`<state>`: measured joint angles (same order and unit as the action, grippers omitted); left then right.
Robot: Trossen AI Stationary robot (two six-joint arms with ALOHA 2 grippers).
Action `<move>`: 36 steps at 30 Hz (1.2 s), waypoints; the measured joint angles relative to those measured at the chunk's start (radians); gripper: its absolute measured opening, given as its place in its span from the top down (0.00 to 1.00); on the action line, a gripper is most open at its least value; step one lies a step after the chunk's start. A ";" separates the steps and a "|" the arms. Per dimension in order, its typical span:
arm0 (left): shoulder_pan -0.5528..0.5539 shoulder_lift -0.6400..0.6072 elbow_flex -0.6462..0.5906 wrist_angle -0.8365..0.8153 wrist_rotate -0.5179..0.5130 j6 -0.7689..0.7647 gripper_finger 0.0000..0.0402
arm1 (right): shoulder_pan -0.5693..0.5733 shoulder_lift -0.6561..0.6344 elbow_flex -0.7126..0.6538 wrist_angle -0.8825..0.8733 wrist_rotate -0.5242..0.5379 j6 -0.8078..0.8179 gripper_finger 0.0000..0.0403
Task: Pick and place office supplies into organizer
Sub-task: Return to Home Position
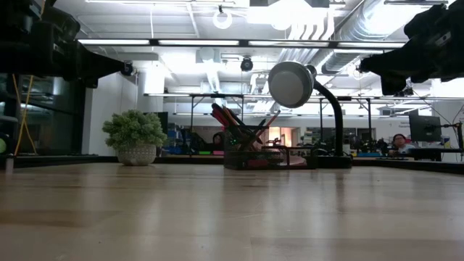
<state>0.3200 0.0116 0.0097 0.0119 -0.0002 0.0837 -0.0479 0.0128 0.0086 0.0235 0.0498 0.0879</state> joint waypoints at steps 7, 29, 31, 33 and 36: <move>0.000 0.000 0.000 0.000 0.000 0.000 1.00 | 0.000 0.000 0.000 0.000 0.000 0.000 0.99; 0.000 0.000 0.000 0.000 0.000 0.000 1.00 | 0.000 0.000 0.000 0.000 0.000 0.000 0.98; 0.000 0.000 0.000 0.000 0.000 0.000 1.00 | 0.000 0.000 0.000 0.000 0.000 0.000 0.98; 0.000 0.000 0.000 0.000 0.000 0.000 1.00 | 0.000 0.000 0.000 0.000 0.000 0.000 0.99; 0.000 0.000 0.000 0.000 0.000 0.000 1.00 | 0.000 0.000 0.000 0.000 0.000 0.000 1.00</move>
<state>0.3199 0.0116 0.0097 0.0120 -0.0002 0.0839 -0.0479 0.0128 0.0082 0.0231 0.0498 0.0879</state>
